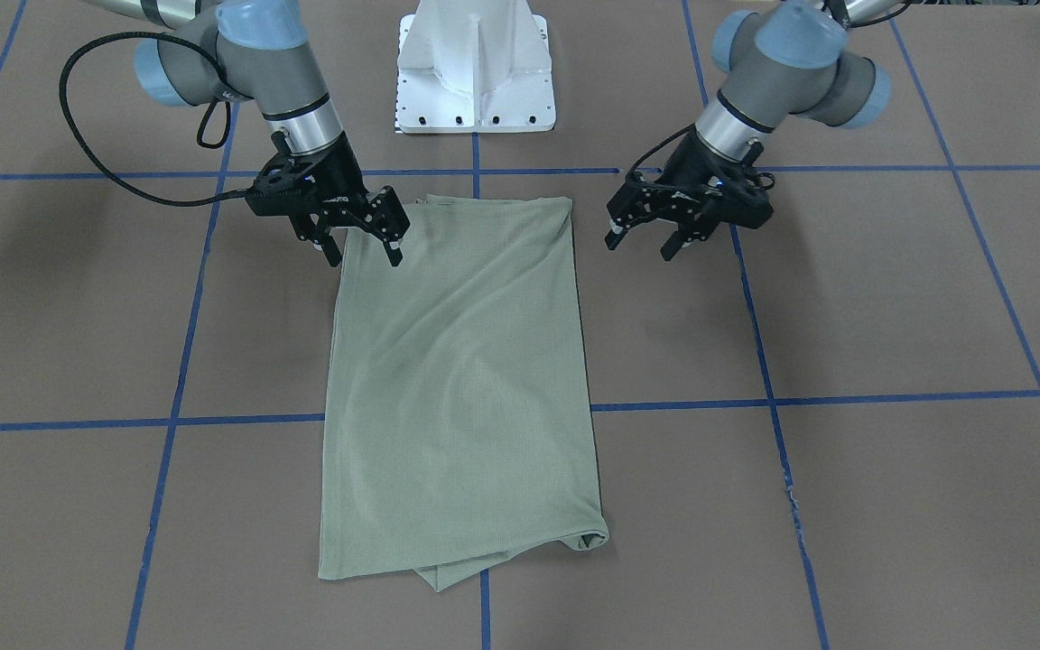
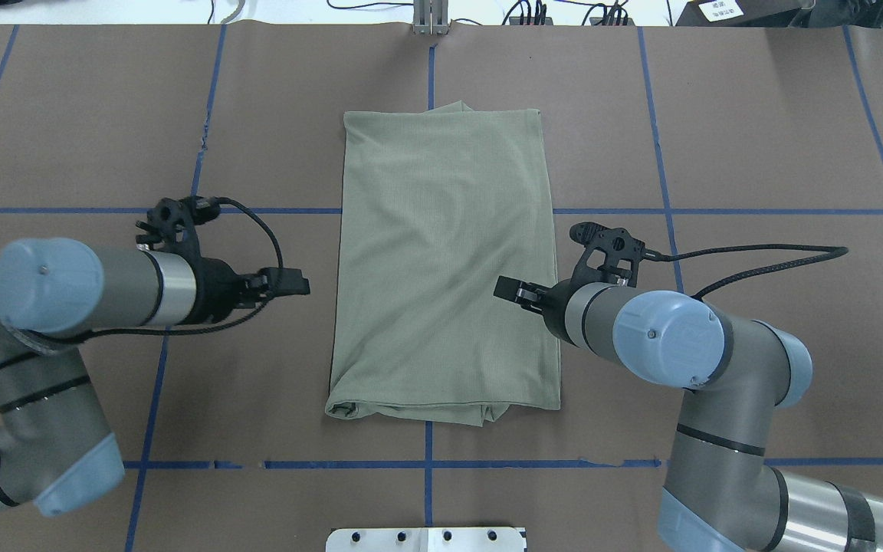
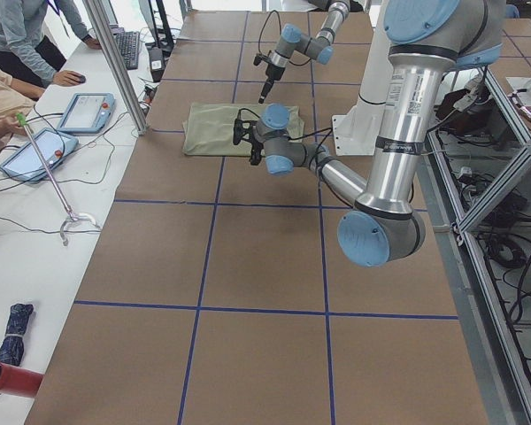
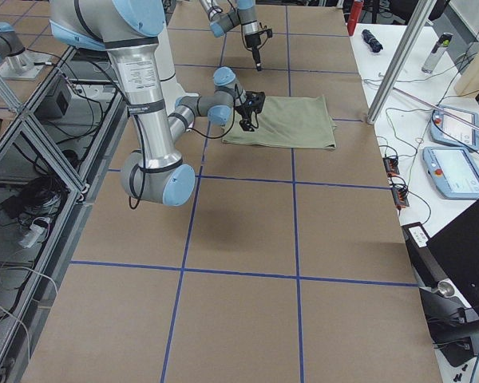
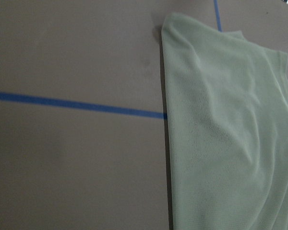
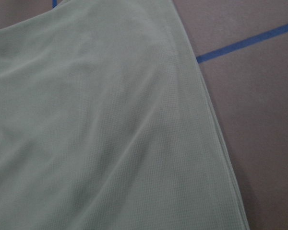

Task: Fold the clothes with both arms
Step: 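Lower both grippers to the shirt's edge nearest the robot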

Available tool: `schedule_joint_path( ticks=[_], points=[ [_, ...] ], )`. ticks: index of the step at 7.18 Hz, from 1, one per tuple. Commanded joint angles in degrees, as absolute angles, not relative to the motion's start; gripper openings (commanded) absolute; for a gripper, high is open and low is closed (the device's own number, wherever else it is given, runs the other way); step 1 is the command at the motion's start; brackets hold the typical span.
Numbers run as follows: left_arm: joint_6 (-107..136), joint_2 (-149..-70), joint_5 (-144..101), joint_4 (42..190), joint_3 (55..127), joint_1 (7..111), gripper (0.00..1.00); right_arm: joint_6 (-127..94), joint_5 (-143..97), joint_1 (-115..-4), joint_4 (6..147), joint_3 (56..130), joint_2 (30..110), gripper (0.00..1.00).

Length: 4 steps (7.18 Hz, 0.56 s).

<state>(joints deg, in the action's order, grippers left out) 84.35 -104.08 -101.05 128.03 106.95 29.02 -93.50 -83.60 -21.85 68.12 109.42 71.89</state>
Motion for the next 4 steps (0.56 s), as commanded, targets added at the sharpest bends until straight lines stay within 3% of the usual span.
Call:
schedule_joint_path(
  ticks=[1, 4],
  points=[
    [90.2, -107.9, -96.3, 121.2, 106.5, 20.6, 0.77, -97.1, -81.0, -20.1, 71.5, 110.8, 72.2, 0.98],
    [90.0, -108.2, -96.2, 118.5, 106.5, 17.0, 0.76, -97.1, -77.8, -17.6, 71.5, 110.8, 72.0, 0.99]
  ],
)
